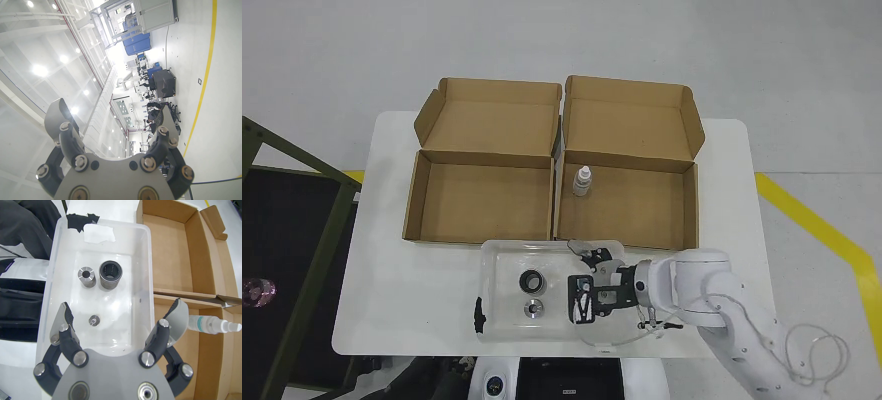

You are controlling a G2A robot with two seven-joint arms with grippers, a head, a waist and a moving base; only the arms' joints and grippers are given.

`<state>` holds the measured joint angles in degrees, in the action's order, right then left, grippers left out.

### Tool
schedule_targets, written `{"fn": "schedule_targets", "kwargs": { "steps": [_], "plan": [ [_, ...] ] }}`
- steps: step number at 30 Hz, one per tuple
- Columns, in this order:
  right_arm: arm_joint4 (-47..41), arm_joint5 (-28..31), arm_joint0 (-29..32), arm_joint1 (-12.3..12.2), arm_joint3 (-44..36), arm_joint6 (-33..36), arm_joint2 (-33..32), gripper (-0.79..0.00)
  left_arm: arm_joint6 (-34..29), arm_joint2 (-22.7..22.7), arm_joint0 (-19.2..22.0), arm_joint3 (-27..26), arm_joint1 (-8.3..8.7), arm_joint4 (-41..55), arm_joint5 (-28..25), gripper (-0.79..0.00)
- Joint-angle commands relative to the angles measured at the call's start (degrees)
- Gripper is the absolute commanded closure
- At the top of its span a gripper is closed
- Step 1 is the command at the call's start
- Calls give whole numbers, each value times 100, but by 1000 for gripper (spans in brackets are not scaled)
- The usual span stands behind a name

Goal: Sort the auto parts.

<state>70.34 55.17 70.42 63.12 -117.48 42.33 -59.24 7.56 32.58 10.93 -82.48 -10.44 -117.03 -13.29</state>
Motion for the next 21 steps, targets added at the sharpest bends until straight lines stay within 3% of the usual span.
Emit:
{"fn": "schedule_targets", "kwargs": {
  "steps": [1, 21],
  "plan": [
    [24, 18, 25, -17, 14, 85, 39, -785, 0, 0, 0, 0, 0, 0, 0, -785],
    [357, -159, -108, -75, 263, 738, 654, -680, 0, 0, 0, 0, 0, 0, 0, -785]
  ]
}}
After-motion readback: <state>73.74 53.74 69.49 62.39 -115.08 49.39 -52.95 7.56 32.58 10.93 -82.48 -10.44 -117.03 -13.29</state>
